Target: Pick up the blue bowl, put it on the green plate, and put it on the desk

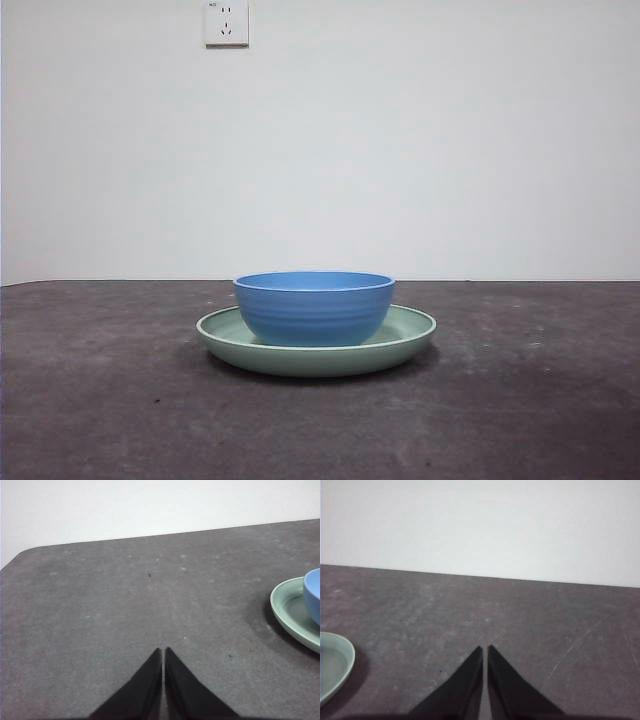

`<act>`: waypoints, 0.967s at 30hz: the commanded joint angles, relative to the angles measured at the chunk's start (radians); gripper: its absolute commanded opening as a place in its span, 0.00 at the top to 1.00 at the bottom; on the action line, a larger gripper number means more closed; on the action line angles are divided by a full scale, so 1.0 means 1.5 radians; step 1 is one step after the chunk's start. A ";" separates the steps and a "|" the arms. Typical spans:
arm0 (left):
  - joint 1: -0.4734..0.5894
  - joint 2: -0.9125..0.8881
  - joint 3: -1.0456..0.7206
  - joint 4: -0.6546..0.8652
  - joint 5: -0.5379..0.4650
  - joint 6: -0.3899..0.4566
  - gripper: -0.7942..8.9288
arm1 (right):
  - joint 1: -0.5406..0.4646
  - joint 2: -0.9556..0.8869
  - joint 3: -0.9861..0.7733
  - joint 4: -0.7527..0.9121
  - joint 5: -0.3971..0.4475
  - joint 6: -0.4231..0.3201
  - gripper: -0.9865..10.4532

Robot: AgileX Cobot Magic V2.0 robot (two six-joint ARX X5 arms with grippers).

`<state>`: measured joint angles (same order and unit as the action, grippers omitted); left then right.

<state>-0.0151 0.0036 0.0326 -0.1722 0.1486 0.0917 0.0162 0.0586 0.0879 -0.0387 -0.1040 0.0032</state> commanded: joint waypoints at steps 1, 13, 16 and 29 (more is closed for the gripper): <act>0.002 -0.001 -0.014 -0.006 -0.002 0.000 0.91 | -0.001 -0.016 -0.018 0.007 0.002 -0.001 0.90; 0.002 0.000 -0.014 -0.006 -0.002 0.000 0.91 | -0.001 -0.037 -0.051 -0.063 0.001 0.016 0.90; 0.002 0.000 -0.014 -0.006 -0.002 0.000 0.91 | -0.001 -0.037 -0.051 -0.089 0.001 0.023 0.90; 0.002 0.000 -0.014 -0.006 -0.002 0.000 0.91 | -0.001 -0.037 -0.051 -0.079 0.000 0.035 0.90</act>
<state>-0.0151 0.0036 0.0326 -0.1726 0.1482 0.0917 0.0162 0.0063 0.0170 -0.1642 -0.1040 0.0422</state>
